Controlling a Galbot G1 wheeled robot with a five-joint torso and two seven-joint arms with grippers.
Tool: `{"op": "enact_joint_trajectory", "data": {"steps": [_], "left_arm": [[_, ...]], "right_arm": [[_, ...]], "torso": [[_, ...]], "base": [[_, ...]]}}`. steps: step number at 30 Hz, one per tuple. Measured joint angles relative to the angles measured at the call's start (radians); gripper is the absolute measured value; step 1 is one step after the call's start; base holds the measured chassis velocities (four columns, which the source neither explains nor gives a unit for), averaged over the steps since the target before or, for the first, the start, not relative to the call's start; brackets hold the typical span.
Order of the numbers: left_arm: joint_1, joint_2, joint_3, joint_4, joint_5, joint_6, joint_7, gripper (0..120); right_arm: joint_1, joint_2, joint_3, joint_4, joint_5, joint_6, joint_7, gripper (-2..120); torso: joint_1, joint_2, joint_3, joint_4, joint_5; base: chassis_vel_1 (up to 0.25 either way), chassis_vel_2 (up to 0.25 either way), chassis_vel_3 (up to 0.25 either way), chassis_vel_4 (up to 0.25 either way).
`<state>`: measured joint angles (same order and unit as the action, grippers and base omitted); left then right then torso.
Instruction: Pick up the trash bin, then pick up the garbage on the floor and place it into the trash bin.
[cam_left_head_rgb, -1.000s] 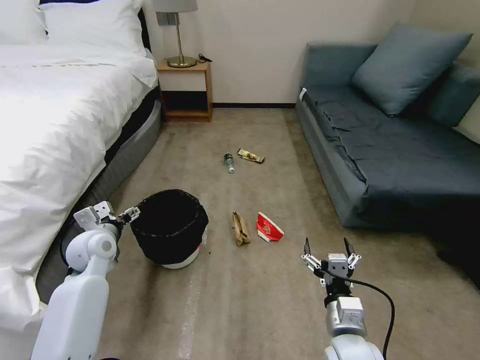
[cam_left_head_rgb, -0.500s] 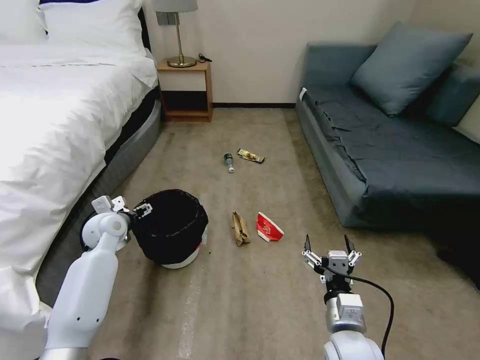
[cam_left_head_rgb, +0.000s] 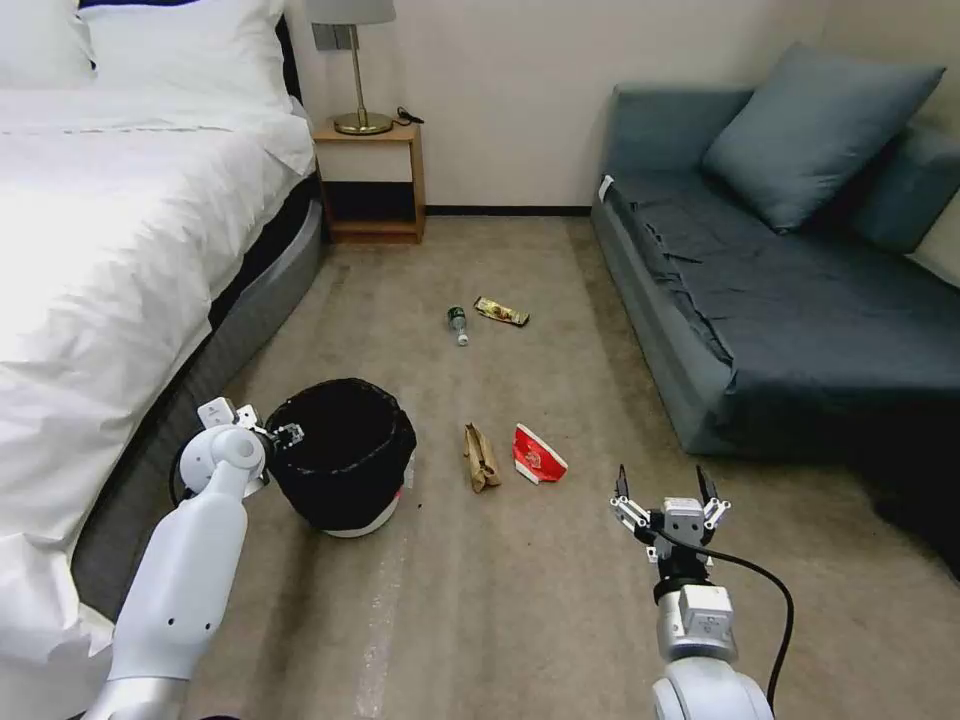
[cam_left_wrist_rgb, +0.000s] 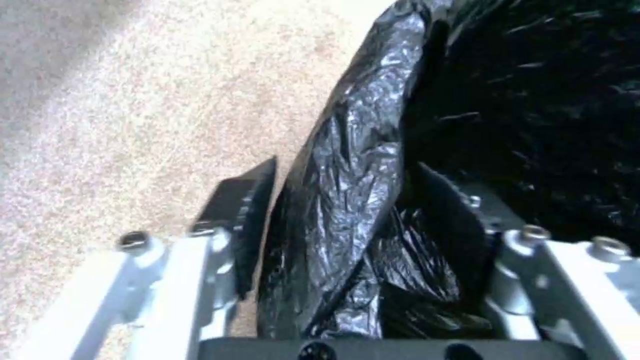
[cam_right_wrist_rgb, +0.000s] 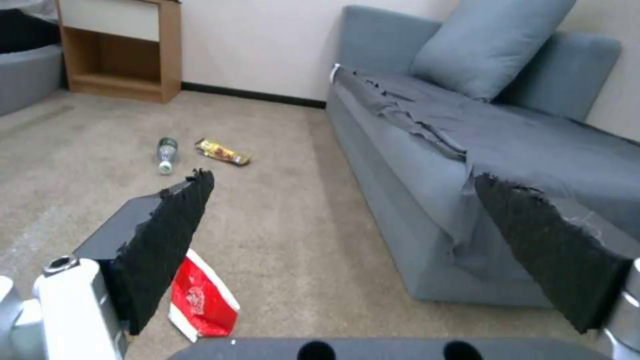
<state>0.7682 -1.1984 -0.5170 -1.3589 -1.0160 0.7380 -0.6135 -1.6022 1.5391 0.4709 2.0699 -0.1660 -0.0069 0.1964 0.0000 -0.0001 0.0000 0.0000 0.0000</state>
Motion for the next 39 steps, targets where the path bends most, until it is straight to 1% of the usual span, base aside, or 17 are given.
{"op": "enact_joint_trajectory", "data": {"steps": [1, 4, 5, 6, 14, 18, 21, 23, 25, 26, 28, 30, 31, 35, 36, 37, 39], "left_arm": [[0.0, 0.0, 0.0, 0.0, 0.0, 0.0, 0.0, 52], [0.002, -0.005, -0.003, -0.004, -0.002, 0.0, 0.0, 41], [0.005, -0.007, -0.004, -0.01, -0.003, 0.0, 0.001, 34], [0.005, -0.007, -0.004, -0.01, -0.003, 0.0, 0.001, 34], [0.007, -0.017, -0.006, -0.012, -0.003, -0.002, 0.0, 5], [0.007, -0.021, -0.009, -0.013, -0.005, -0.001, -0.001, 3], [0.02, -0.022, -0.021, -0.04, -0.01, -0.001, -0.001, 3], [0.046, -0.023, -0.033, -0.08, -0.016, -0.001, -0.001, 3], [0.093, -0.024, -0.053, -0.146, -0.021, -0.001, 0.001, 3], [0.093, -0.024, -0.053, -0.146, -0.021, -0.001, 0.001, 3], [0.133, -0.024, -0.068, -0.203, -0.028, -0.001, 0.003, 3], [0.224, -0.016, -0.105, -0.33, -0.012, -0.001, 0.013, 3], [0.224, -0.016, -0.105, -0.33, -0.012, -0.001, 0.013, 3], [0.323, -0.012, -0.175, -0.475, 0.083, -0.001, 0.048, 3], [0.323, -0.012, -0.175, -0.475, 0.083, -0.001, 0.048, 3], [0.346, -0.014, -0.203, -0.511, 0.137, -0.001, 0.069, 3], [0.367, -0.014, -0.226, -0.552, 0.179, -0.001, 0.087, 3]], "right_arm": [[0.0, 0.0, 0.0, 0.0, 0.0, 0.0, 0.0, 100], [0.004, -0.003, 0.0, -0.002, 0.006, 0.0, 0.001, 100], [0.006, -0.005, 0.001, -0.004, 0.009, 0.001, 0.002, 100], [0.006, -0.005, 0.001, -0.004, 0.009, 0.001, 0.002, 100], [0.013, -0.009, 0.002, -0.017, 0.017, 0.011, 0.005, 100], [0.013, -0.012, 0.003, -0.017, 0.026, 0.015, 0.006, 100], [0.012, -0.014, 0.004, -0.017, 0.038, 0.017, 0.006, 100], [0.01, -0.016, 0.003, -0.016, 0.054, 0.019, 0.005, 100], [0.01, -0.021, 0.0, -0.015, 0.076, 0.02, 0.004, 100], [0.01, -0.021, 0.0, -0.015, 0.076, 0.02, 0.004, 100], [0.01, -0.026, 0.0, -0.012, 0.088, 0.02, 0.005, 100], [0.012, -0.034, -0.001, 0.0, 0.104, 0.017, 0.008, 100], [0.012, -0.034, -0.001, 0.0, 0.104, 0.017, 0.008, 100], [0.009, -0.044, -0.001, 0.005, 0.112, 0.05, -0.001, 100], [0.009, -0.044, -0.001, 0.005, 0.112, 0.05, -0.001, 100], [0.005, -0.046, -0.004, 0.005, 0.113, 0.058, -0.004, 100], [0.002, -0.047, -0.009, 0.005, 0.116, 0.067, -0.005, 100]], "torso": [[0.0, 0.0, 0.0, 0.0, 0.0], [0.0, 0.0, 0.0, -0.0001, 0.0], [0.0, 0.0, 0.0, 0.0, 0.0], [0.0, 0.0, 0.0, 0.0, 0.0], [0.0, 0.0, 0.0, 0.0001, 0.0002], [0.0, 0.0, 0.0, -0.0002, -0.0003], [0.0, 0.0, 0.0, -0.0002, 0.0001], [0.0, 0.0, 0.0, -0.0001, 0.0], [0.0, 0.0, 0.0, -0.0001, 0.0], [0.0, 0.0, 0.0, -0.0001, 0.0], [0.0, 0.0, 0.0, 0.0, -0.0002], [0.0, 0.0, 0.0, -0.0001, -0.0001], [0.0, 0.0, 0.0, -0.0001, -0.0001], [0.0, 0.0, 0.0, 0.0001, 0.0], [0.0, 0.0, 0.0, 0.0001, 0.0], [0.0, 0.0, 0.0, 0.0, 0.0], [0.0, 0.0, 0.0, 0.0004, 0.0001]], "base": [[0.0, 0.0, 0.0, 0.0], [0.0, 0.0, 0.0, 0.0], [0.0, 0.0, 0.0, 0.0], [0.0, 0.0, 0.0, 0.0], [0.0, 0.0, 0.0, 0.0], [0.0, 0.0, 0.0, 0.0], [0.0, 0.0, 0.0, 0.0], [0.0, 0.0, 0.0, 0.0], [0.0, 0.0, 0.0, 0.0], [0.0, 0.0, 0.0, 0.0], [0.0, 0.0, 0.0, 0.0], [0.0, 0.0, 0.0, 0.0], [0.0, 0.0, 0.0, 0.0], [0.0, 0.0, 0.0, 0.0], [0.0, 0.0, 0.0, 0.0], [0.0, 0.0, 0.0, 0.0], [0.0, 0.0, 0.0, 0.0]]}}
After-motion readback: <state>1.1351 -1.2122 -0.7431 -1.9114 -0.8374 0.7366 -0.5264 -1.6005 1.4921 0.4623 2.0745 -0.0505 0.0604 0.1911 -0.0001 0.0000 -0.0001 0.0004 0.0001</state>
